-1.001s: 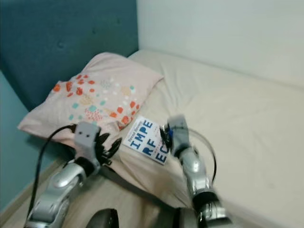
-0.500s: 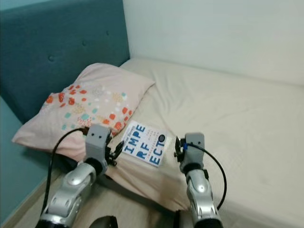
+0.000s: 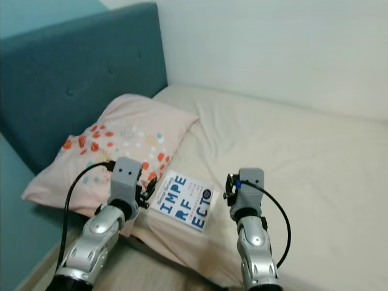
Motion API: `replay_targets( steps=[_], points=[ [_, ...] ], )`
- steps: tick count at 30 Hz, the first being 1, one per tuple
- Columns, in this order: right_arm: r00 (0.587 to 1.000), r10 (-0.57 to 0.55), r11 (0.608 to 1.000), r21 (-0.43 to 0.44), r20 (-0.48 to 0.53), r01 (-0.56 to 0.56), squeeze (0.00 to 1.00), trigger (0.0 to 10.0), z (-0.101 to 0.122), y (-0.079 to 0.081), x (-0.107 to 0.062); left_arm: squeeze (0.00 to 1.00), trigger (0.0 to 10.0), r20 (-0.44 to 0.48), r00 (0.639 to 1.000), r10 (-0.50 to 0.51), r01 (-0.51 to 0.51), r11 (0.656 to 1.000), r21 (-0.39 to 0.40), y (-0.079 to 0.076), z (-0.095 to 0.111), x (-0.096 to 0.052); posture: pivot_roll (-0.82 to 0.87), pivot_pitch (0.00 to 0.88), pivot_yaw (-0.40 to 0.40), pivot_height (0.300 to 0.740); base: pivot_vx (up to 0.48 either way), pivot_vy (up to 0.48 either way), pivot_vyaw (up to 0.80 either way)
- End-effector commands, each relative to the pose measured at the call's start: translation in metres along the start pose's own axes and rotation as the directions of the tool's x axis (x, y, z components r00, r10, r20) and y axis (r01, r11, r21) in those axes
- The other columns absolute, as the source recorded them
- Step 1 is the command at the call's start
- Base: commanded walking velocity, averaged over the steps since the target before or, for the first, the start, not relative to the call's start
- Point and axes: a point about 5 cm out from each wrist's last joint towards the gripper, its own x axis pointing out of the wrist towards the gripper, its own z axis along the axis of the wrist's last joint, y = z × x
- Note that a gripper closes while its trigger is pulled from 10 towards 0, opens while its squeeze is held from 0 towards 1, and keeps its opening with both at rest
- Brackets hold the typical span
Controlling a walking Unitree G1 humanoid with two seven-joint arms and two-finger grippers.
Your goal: Clean up the room
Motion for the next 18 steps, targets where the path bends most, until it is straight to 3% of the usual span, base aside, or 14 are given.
replay_targets(
  steps=[1, 9, 18],
  points=[
    [1.0, -0.004, 1.0, 0.01, -0.012, 0.004, 0.0, 10.0, 0.0007, 0.0003, -0.0028, 0.0, 10.0, 0.014, 1.0, -0.003, 0.003, 1.0, -0.005, -0.0007, 0.0011, 0.0004, 0.0, 0.0, -0.02, 0.711, 0.0, 0.0, 0.0],
    [1.0, 0.01, 1.0, 0.001, -0.01, -0.01, 0.0, 10.0, 0.0033, 0.0, -0.0029, 0.0, 10.0, 0.026, 0.999, 0.031, -0.031, 0.999, -0.013, 0.0037, 0.0047, 0.0016, 0.0, 0.0, -0.024, 0.74, 0.0, 0.0, 0.0],
    [0.999, 0.031, 0.999, -0.018, -0.02, -0.032, 0.0, 10.0, 0.0052, 0.0024, -0.0047, 0.0, 10.0, 0.047, 0.998, 0.044, -0.043, 0.999, -0.027, 0.0063, 0.009, 0.0027, 0.0, 0.0, -0.031, 0.74, 0.0, 0.0, 0.0]
  ],
)
